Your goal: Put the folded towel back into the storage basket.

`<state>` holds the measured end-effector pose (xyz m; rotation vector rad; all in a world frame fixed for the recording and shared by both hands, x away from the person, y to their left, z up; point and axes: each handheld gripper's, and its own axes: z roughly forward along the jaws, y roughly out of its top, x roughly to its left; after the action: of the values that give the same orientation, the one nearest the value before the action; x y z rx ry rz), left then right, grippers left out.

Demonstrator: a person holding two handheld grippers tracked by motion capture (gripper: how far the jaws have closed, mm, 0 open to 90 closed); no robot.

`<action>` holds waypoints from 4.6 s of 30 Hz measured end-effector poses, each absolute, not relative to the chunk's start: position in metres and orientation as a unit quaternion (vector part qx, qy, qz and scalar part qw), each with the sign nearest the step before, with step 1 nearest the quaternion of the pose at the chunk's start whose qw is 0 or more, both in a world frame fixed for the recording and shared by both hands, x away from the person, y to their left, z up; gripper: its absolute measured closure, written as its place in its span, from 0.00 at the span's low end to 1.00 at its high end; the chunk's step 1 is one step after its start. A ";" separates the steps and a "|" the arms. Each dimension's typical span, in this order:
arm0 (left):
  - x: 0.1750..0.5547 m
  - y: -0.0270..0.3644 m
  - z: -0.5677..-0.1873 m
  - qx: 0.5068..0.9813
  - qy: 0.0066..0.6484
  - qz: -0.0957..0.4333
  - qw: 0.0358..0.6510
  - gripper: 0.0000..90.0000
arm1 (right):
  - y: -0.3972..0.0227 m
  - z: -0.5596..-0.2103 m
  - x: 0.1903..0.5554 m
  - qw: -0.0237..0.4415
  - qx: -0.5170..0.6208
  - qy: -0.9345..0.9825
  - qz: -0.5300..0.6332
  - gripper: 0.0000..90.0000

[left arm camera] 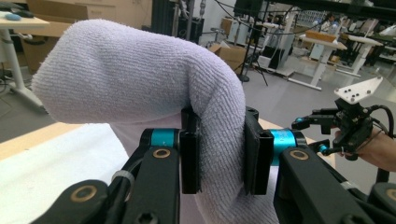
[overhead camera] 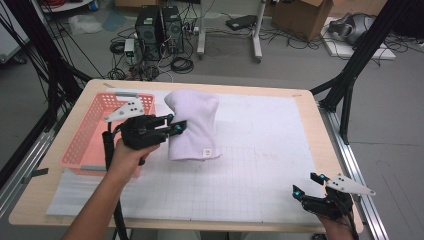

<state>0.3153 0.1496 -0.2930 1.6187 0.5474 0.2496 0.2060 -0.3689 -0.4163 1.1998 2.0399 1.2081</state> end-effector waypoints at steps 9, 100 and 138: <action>0.321 0.200 -0.274 0.701 0.252 0.125 0.656 0.80 | -0.366 -0.416 0.208 0.239 0.438 0.747 0.439 0.21; 0.366 0.370 -0.358 0.671 0.352 0.092 0.646 0.77 | -0.350 -0.416 0.211 0.248 0.454 0.752 0.409 0.22; 0.362 0.352 -0.358 0.640 0.490 0.201 0.558 0.38 | -0.340 -0.415 0.213 0.246 0.444 0.758 0.411 0.22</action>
<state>0.3617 0.3523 -0.3580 1.5091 1.1553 0.4740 0.2135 -0.3396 -0.4153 1.2101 2.0675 1.1205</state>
